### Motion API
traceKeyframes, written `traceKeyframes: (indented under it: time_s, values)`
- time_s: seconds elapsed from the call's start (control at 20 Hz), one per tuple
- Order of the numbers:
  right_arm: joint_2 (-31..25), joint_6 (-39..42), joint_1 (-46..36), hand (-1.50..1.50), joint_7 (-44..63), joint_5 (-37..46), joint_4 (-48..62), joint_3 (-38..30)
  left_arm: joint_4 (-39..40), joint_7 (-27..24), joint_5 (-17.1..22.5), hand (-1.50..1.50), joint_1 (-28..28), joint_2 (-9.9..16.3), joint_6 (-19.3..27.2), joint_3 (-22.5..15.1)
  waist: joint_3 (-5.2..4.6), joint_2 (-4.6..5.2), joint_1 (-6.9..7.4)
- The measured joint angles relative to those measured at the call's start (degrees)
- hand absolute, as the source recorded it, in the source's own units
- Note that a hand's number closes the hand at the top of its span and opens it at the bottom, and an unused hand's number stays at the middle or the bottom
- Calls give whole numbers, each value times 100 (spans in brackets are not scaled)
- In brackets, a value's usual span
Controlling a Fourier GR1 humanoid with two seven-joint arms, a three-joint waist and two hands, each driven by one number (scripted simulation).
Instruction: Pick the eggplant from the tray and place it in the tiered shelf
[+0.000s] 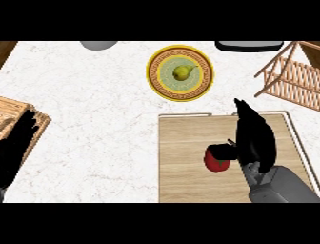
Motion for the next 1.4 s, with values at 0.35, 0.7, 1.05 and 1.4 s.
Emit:
traceKeyframes:
  time_s: [0.35,0.7,1.05,1.4]
  values:
    - [-133,1709,-194,-150,277,-912,128,201,-58,44,-19,0,-38,24,-52,14,-2,31,95]
    - [-349,2517,-450,-150,306,-1530,405,267,-64,173,-50,0,-149,-8,-35,34,4,39,82]
    - [-549,3037,-618,-150,261,-1858,627,242,70,52,-103,0,-92,-112,-101,72,8,37,66]
    - [-775,3333,-499,-150,127,-1838,850,195,8,36,-177,0,7,-154,-146,131,22,45,52]
